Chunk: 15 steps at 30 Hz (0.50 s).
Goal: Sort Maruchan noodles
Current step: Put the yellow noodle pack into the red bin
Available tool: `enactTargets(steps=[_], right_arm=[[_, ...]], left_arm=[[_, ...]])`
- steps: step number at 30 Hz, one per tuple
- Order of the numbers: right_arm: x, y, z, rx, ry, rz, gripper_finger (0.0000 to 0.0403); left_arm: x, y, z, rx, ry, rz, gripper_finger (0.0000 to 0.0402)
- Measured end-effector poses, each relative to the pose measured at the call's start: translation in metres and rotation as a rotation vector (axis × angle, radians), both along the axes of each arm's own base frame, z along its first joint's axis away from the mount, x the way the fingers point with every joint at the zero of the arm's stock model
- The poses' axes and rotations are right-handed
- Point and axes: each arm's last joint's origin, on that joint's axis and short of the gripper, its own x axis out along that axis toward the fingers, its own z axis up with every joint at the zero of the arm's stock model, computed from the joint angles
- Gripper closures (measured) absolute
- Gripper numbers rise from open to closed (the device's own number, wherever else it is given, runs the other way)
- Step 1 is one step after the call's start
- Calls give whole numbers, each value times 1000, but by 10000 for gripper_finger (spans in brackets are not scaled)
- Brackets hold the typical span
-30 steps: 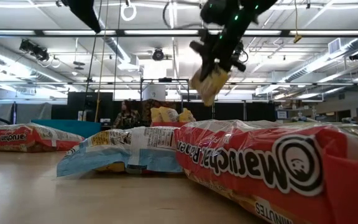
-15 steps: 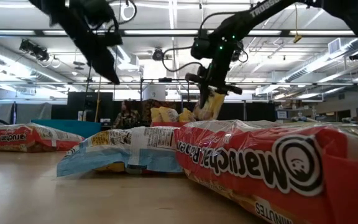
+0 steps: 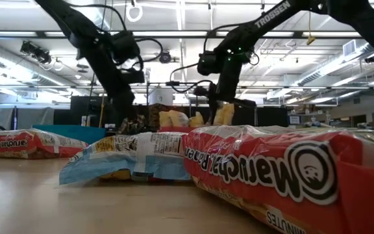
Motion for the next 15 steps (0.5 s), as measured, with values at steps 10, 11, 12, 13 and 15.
enactTargets(steps=[10,11,12,13,15], right_arm=[[-13,-14,1,-79,99,-102,267],[-14,-17,3,-103,104,-114,267],[-15,-20,5,-120,103,-125,267],[-15,-22,6,-129,95,-131,267],[-17,-26,7,-127,88,-141,267]], left_arm=[[30,14,-36,55,-60,-45,189],[34,15,-38,67,-67,-56,189],[36,15,-41,76,-70,-67,189],[38,16,-43,84,-75,-72,189],[43,17,-44,105,-109,-86,189]])
